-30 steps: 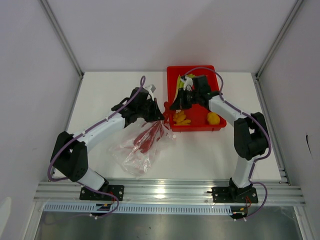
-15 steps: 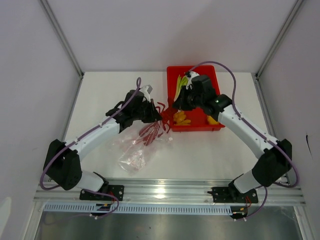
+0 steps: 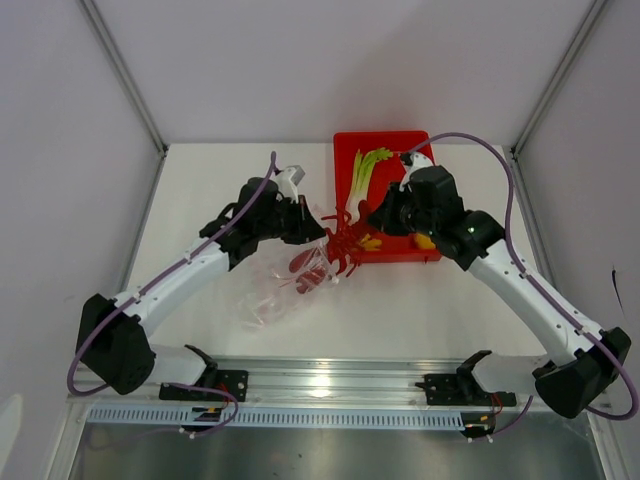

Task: Place the food in the zip-top bag and seal the zipper
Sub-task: Place the fake lobster in the zipper food storage bag, then pick up the fake vegetable from the bin.

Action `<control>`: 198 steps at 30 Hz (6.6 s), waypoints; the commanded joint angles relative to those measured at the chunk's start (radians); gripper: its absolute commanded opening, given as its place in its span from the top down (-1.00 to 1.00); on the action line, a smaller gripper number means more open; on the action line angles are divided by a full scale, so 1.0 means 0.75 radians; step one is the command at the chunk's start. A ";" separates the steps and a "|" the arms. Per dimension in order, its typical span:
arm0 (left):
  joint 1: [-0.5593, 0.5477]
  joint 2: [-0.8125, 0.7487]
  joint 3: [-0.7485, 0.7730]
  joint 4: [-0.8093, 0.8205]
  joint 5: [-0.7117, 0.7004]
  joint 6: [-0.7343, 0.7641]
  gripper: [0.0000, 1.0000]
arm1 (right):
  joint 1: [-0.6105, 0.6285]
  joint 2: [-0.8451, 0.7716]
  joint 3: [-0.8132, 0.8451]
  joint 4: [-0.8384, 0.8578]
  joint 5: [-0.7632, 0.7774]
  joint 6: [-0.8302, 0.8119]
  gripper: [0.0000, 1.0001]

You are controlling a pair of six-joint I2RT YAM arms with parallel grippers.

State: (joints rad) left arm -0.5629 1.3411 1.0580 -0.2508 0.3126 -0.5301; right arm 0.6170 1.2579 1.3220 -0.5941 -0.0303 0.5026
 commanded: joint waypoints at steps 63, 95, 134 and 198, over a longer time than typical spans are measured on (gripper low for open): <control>-0.059 -0.221 -0.167 0.281 0.150 0.009 0.99 | 0.128 0.047 -0.085 0.144 0.104 0.373 1.00; -0.137 -0.111 0.097 0.161 0.236 -0.183 0.99 | 0.317 0.129 -0.139 0.285 0.321 0.416 0.82; 0.084 -0.350 -0.055 0.069 0.348 -0.081 0.99 | -0.506 1.063 0.659 0.089 -0.301 0.101 -0.24; 0.090 -0.222 0.046 0.099 0.385 -0.383 0.99 | -0.590 0.522 0.324 0.618 -0.600 0.299 1.00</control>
State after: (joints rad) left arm -0.5053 1.1622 1.0344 -0.2481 0.5568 -0.7475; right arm 0.1596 1.7729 1.6459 -0.2440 -0.4862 0.6922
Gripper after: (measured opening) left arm 0.005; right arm 0.033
